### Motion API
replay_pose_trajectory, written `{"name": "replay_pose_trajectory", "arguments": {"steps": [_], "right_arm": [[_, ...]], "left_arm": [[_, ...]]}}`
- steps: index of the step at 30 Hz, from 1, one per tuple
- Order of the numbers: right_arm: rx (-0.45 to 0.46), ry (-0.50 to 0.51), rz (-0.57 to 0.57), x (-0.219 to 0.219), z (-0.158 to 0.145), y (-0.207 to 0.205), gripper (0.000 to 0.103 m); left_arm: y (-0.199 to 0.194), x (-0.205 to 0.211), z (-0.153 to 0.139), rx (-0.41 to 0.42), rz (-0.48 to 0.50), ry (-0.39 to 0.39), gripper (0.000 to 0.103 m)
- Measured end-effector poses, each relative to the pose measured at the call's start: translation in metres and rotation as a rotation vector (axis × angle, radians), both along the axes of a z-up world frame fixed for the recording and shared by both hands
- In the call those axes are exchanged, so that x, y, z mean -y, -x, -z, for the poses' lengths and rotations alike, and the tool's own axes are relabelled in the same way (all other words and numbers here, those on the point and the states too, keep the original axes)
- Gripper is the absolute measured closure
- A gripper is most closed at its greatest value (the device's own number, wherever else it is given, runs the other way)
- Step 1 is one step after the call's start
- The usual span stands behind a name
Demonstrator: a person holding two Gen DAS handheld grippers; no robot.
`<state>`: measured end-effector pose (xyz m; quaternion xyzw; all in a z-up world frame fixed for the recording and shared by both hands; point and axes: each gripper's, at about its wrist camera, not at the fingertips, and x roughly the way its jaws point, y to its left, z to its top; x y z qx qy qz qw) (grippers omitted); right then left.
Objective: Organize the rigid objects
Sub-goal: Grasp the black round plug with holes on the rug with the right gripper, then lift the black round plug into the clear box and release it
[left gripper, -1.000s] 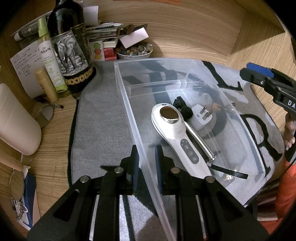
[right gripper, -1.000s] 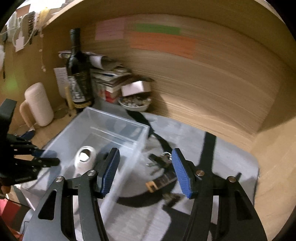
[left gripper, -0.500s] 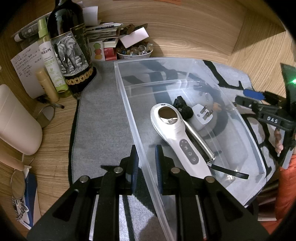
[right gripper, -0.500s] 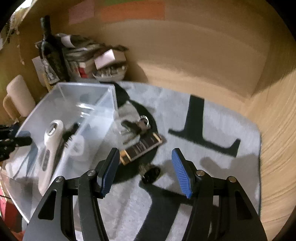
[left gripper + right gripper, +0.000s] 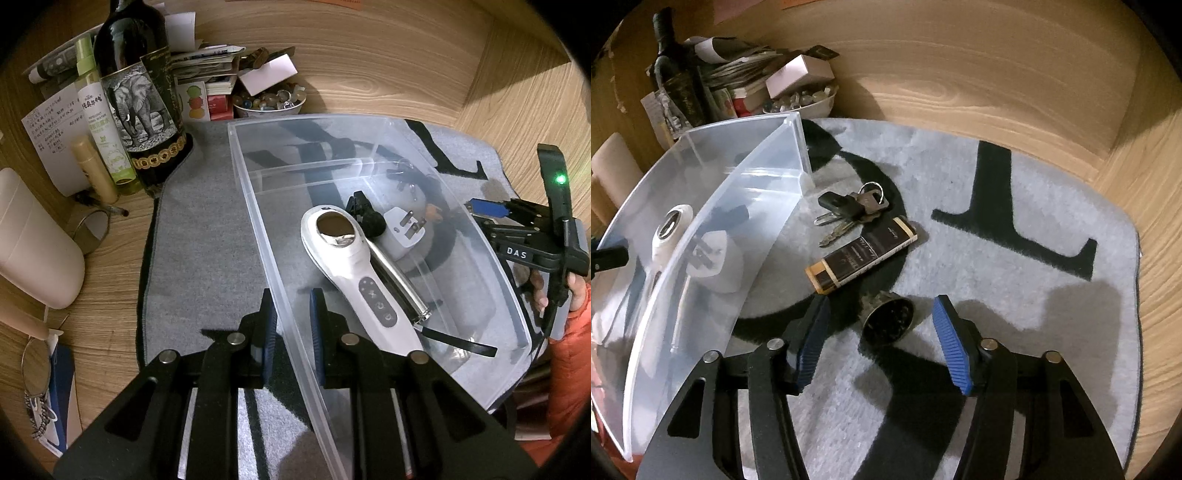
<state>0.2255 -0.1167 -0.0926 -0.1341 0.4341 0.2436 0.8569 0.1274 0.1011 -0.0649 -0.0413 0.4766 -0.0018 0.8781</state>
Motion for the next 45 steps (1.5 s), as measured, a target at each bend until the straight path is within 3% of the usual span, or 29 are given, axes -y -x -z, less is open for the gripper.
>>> {"name": "replay_pose_trajectory", "arguments": {"steps": [2, 4, 14, 25, 37, 45], "right_arm": [[-0.008, 0.000, -0.006, -0.001, 0.003, -0.002, 0.067], [-0.009, 0.005, -0.008, -0.002, 0.005, -0.002, 0.072], [0.057, 0.016, -0.031, -0.006, -0.004, 0.009, 0.072], [0.147, -0.044, -0.058, -0.012, -0.043, 0.026, 0.072], [0.243, -0.105, -0.145, -0.044, -0.082, 0.047, 0.072], [0.264, -0.127, -0.210, -0.071, -0.093, 0.053, 0.072]], "left_arm": [[0.000, 0.000, 0.000, 0.000, 0.000, 0.001, 0.087], [0.000, 0.000, 0.000, 0.000, 0.000, 0.001, 0.087], [0.000, 0.001, 0.000, 0.000, -0.001, 0.001, 0.087], [0.000, 0.001, 0.000, 0.000, -0.001, 0.000, 0.087], [0.000, 0.001, 0.000, 0.000, -0.001, 0.000, 0.087], [0.000, 0.001, 0.000, 0.000, -0.001, 0.000, 0.087]]}}
